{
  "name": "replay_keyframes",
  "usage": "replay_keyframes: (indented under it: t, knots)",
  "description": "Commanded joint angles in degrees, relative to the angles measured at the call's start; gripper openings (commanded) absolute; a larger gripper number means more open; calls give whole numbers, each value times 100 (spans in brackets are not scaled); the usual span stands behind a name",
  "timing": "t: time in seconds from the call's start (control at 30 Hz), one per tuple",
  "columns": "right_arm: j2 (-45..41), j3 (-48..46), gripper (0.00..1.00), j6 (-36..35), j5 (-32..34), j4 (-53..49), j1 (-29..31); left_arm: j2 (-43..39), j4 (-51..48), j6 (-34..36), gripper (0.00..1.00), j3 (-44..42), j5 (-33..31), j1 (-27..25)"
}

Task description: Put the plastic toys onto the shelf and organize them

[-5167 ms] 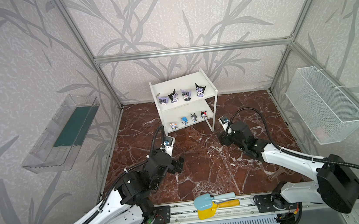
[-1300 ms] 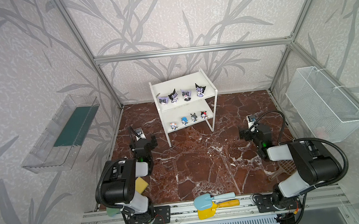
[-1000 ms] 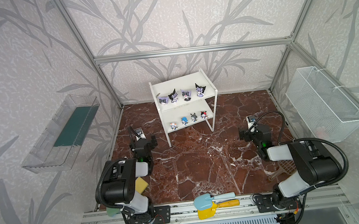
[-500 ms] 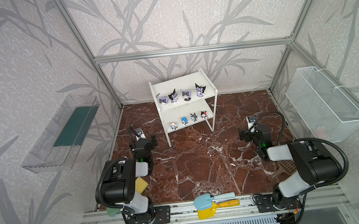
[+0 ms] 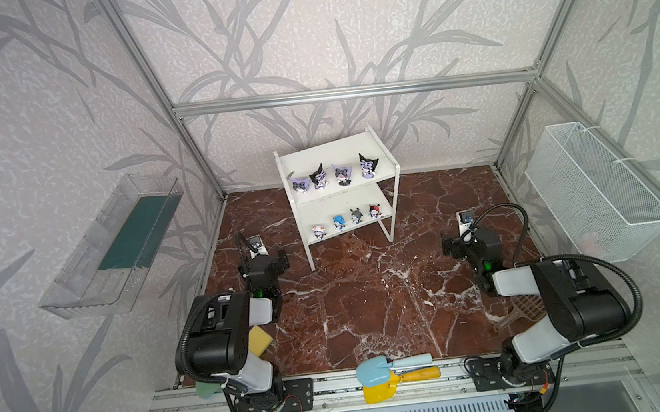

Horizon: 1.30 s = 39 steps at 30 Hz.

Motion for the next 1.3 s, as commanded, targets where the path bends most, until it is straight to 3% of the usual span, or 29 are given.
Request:
replay_keyframes:
  t: [0.0,1.2,1.23,1.27]
  knots:
    - [-57,83,99,14,31,-182,19,49,144,70,99,32,-80,-10]
    - [-54,84,99,19,79,-181,44,49,146,70,99,39,-80,-10]
    - [-57,79,99,-15,-7,-181,44,48,145,70,99,32,-85,-10]
    - [-85,24,99,-290,-706,-111,44,48,144,74,99,32,-80,-8]
